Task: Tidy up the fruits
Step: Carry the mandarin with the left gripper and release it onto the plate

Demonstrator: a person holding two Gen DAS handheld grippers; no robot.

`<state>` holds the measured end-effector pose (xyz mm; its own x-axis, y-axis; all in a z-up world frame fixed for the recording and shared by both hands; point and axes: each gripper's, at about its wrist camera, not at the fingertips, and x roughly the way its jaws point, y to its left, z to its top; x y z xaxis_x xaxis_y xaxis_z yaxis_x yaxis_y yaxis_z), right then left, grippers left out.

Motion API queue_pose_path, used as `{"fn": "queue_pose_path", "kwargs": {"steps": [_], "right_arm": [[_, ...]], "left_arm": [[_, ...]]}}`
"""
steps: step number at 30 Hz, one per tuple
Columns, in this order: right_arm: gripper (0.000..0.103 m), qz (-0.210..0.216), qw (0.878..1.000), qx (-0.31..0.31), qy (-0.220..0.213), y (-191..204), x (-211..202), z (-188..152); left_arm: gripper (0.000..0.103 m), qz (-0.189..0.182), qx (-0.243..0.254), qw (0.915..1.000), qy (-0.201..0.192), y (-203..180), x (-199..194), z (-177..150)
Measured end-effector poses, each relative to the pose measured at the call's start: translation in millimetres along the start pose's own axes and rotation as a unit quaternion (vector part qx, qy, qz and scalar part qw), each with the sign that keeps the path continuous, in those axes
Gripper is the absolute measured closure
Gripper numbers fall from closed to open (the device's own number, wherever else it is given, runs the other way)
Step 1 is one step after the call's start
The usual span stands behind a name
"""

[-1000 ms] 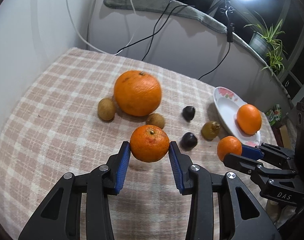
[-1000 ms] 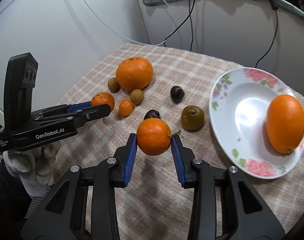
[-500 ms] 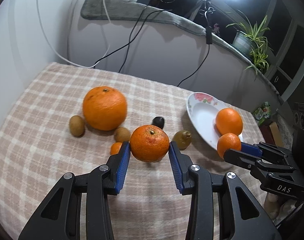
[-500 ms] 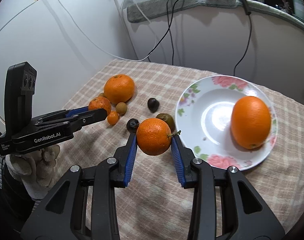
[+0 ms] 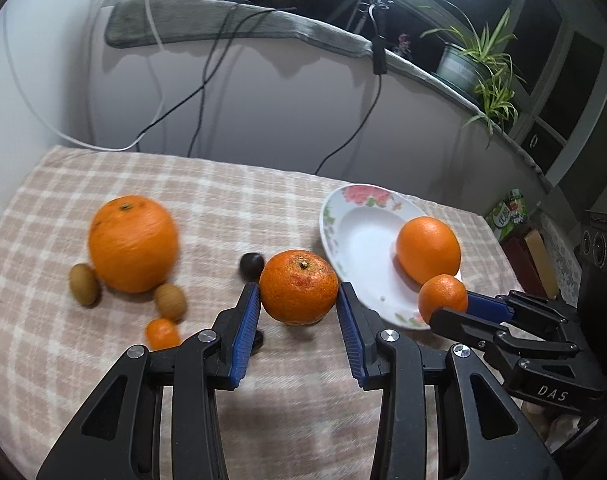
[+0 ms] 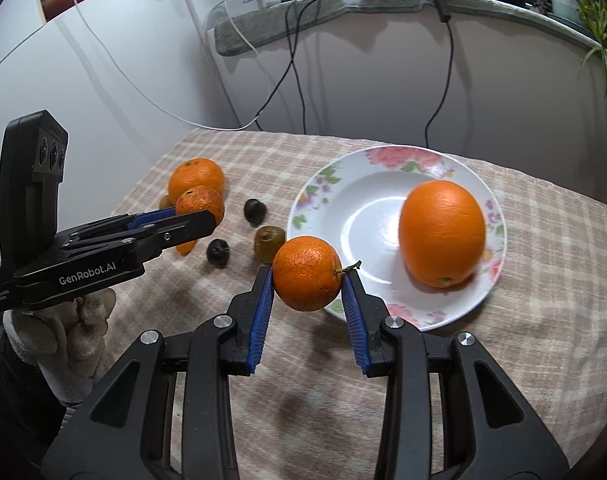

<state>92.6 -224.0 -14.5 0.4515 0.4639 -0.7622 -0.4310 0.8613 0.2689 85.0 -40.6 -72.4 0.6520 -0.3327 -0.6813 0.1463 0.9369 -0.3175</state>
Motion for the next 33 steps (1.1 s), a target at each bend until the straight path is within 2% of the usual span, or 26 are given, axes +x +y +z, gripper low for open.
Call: {"fn": "queue_pose_path", "kwargs": {"steps": [12, 33], "right_arm": [[0.066, -0.006, 1.0, 0.009, 0.003, -14, 5, -1], [0.066, -0.009, 1.0, 0.006, 0.014, -19, 15, -1]], "left_arm": [[0.065, -0.012, 0.031, 0.9993, 0.016, -29, 29, 12], [0.065, -0.012, 0.041, 0.9984, 0.037, -42, 48, 15]]}}
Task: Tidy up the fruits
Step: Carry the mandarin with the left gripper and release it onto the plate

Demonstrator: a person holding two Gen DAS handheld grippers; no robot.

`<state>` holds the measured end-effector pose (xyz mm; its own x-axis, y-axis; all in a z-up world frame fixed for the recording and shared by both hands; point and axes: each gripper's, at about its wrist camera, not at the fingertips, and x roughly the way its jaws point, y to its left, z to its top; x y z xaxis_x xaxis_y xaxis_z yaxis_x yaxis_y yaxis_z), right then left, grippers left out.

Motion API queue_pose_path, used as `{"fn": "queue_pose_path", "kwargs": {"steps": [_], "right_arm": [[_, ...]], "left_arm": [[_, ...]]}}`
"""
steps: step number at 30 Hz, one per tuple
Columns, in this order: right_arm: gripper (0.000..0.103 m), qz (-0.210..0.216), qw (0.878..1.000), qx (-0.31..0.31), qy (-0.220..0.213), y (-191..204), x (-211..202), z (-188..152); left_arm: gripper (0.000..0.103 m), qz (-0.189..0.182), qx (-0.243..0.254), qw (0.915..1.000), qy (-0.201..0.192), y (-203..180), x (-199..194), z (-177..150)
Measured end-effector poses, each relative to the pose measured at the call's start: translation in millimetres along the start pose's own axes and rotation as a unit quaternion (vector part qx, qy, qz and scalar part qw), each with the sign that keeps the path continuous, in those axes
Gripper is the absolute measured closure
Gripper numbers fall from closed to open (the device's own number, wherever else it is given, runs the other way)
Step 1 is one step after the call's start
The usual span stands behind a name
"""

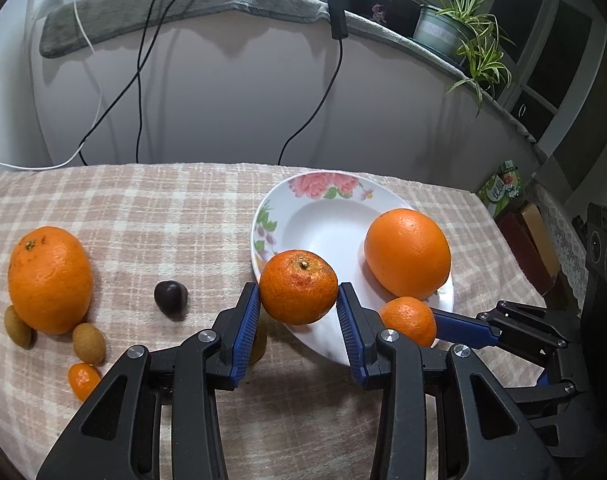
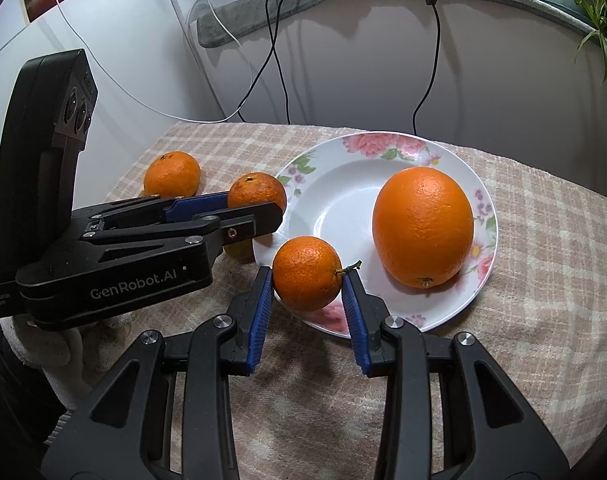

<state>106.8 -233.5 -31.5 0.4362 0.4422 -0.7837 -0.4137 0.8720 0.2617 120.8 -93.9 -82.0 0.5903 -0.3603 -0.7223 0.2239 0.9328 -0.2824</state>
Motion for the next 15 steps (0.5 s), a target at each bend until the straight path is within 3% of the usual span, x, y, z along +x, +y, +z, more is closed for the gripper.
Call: {"fn": "queue_pose_path", "kwargs": {"steps": [11, 13, 15], "right_arm": [[0.065, -0.005, 1.0, -0.004, 0.002, 0.3, 1.5, -0.7], [0.061, -0.006, 1.0, -0.003, 0.001, 0.3, 1.0, -0.4], [0.043, -0.008, 1.0, -0.003, -0.003, 0.1, -0.5, -0.4]], "left_arm": [[0.064, 0.0, 0.004, 1.0, -0.002, -1.9, -0.1, 0.7], [0.064, -0.001, 0.006, 1.0, -0.005, -2.9, -1.9, 1.2], [0.06, 0.001, 0.008, 0.9999, -0.008, -3.7, -3.4, 2.0]]}}
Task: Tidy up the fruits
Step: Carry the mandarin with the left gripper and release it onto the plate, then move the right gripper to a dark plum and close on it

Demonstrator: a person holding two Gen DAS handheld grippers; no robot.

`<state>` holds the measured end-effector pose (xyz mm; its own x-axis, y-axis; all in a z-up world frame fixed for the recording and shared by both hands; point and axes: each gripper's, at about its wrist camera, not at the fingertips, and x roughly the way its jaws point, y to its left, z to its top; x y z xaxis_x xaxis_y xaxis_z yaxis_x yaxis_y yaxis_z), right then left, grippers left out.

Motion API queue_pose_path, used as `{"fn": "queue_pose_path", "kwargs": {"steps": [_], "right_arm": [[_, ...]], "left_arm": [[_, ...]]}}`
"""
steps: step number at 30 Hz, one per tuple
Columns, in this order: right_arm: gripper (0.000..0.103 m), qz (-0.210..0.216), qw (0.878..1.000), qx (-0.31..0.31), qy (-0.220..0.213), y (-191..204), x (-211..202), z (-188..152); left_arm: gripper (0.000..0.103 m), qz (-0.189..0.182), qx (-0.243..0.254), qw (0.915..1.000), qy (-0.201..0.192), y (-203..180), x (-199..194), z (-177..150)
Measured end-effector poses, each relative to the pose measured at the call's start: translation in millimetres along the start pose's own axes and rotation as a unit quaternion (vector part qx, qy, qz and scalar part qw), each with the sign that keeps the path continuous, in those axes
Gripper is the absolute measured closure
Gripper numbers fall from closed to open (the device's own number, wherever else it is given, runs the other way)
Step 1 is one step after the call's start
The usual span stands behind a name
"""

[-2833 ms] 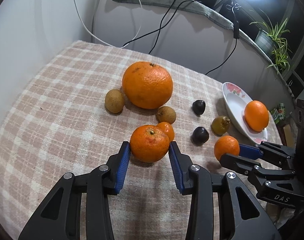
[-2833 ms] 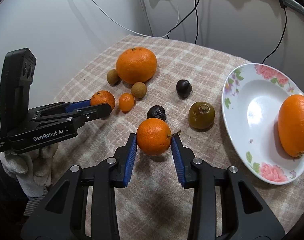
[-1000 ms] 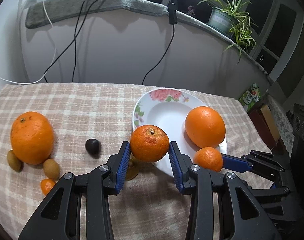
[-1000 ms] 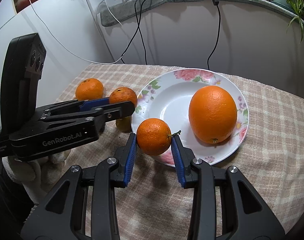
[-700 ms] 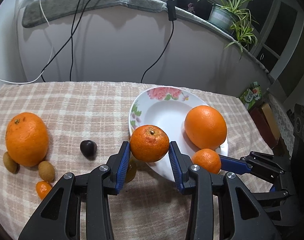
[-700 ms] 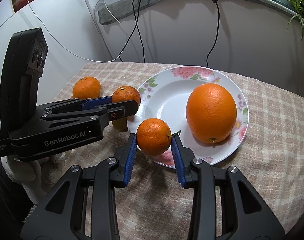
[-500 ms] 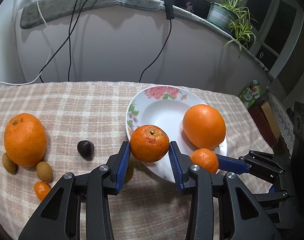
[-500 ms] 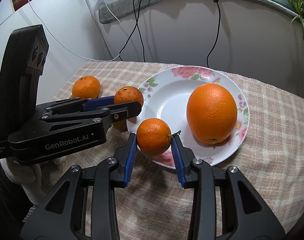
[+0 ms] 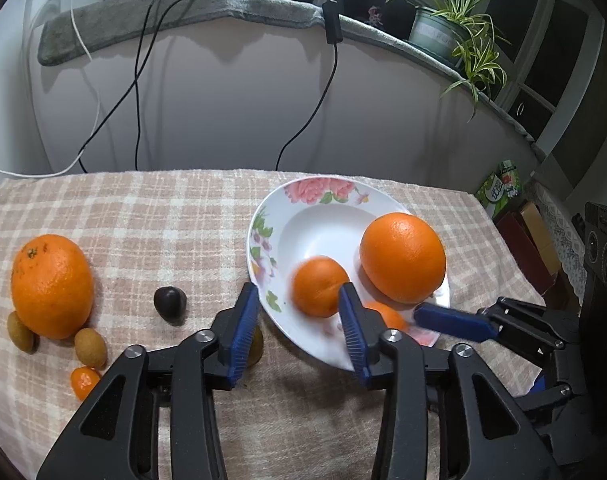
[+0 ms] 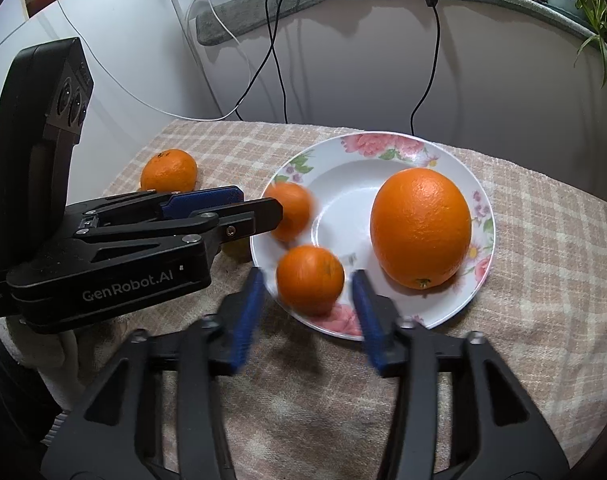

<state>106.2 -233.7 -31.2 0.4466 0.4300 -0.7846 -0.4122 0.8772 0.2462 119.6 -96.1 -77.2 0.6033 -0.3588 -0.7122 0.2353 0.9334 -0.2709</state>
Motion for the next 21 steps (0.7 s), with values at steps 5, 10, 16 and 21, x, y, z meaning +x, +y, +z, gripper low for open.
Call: {"fn": "queue_pose_path", "kwargs": {"steps": [5, 10, 16, 21], "right_arm": [[0.038, -0.004, 1.0, -0.007, -0.007, 1, -4, 2], [0.037, -0.005, 1.0, -0.007, -0.007, 2, -4, 1], [0.023, -0.005, 1.0, -0.01, -0.013, 5, -7, 2], [0.019, -0.006, 1.0, -0.012, -0.016, 7, -10, 3]], "left_arm": [[0.054, 0.003, -0.005, 1.0, -0.003, 2, -2, 1], [0.052, 0.002, -0.006, 1.0, -0.005, 3, -5, 0], [0.029, 0.006, -0.014, 0.9998, -0.009, 5, -10, 1], [0.029, 0.011, -0.02, 0.9997, -0.01, 10, -14, 1]]}}
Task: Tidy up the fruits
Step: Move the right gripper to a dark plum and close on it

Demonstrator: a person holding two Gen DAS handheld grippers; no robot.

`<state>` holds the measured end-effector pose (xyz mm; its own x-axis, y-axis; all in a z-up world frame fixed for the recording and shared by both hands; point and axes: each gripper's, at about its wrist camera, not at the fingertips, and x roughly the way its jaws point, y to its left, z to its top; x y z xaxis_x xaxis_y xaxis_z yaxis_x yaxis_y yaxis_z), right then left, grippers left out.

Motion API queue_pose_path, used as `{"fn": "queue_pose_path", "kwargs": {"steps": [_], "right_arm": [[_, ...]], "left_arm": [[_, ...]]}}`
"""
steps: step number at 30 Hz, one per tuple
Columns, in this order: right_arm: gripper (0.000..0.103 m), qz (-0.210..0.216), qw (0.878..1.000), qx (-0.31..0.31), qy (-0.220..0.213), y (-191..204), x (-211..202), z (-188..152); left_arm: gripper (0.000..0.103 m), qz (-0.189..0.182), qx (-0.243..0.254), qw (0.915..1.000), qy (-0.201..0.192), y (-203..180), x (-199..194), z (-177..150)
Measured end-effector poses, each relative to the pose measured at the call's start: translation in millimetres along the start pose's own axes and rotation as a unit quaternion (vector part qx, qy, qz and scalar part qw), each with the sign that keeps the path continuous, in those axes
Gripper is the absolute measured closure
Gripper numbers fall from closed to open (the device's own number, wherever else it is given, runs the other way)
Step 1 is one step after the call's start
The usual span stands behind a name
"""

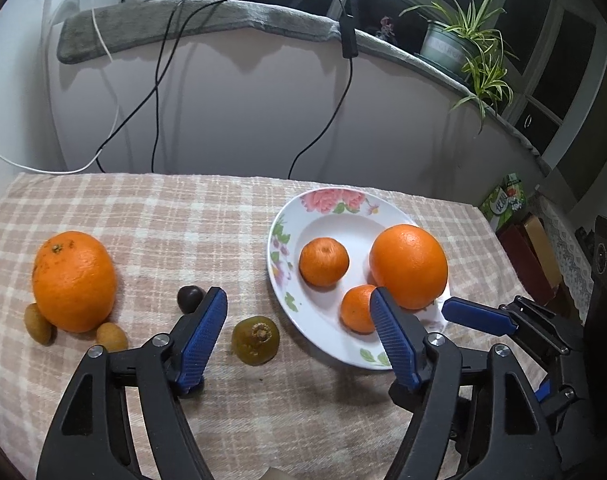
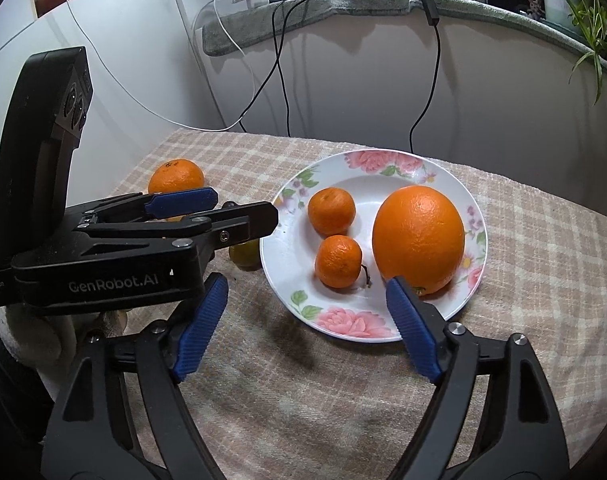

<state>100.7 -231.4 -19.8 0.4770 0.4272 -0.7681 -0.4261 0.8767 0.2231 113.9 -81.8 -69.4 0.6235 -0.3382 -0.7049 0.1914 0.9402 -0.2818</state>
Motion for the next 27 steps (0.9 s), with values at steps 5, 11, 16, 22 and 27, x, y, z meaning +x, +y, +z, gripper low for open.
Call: {"fn": "queue_pose_path", "kwargs": {"steps": [5, 11, 16, 22, 27], "right_arm": [[0.019, 0.0, 1.0, 0.0, -0.001, 3, -2, 0], [0.019, 0.006, 1.0, -0.005, -0.006, 10, -4, 3], [0.019, 0.019, 1.0, -0.01, -0.003, 19, -2, 4], [0.019, 0.033, 0.999, -0.025, 0.0, 35, 3, 4], [0.019, 0.046, 0.998, -0.038, 0.001, 48, 8, 5]], "left_arm": [[0.029, 0.008, -0.002, 1.0, -0.005, 4, -7, -1], [0.029, 0.024, 0.0, 0.9997, -0.009, 16, -21, -10], [0.029, 0.039, -0.008, 0.9992, -0.009, 34, -34, -23], [0.029, 0.061, -0.016, 0.9979, -0.01, 59, -53, -40], [0.031, 0.072, -0.032, 0.9969, -0.009, 78, -63, -52]]}}
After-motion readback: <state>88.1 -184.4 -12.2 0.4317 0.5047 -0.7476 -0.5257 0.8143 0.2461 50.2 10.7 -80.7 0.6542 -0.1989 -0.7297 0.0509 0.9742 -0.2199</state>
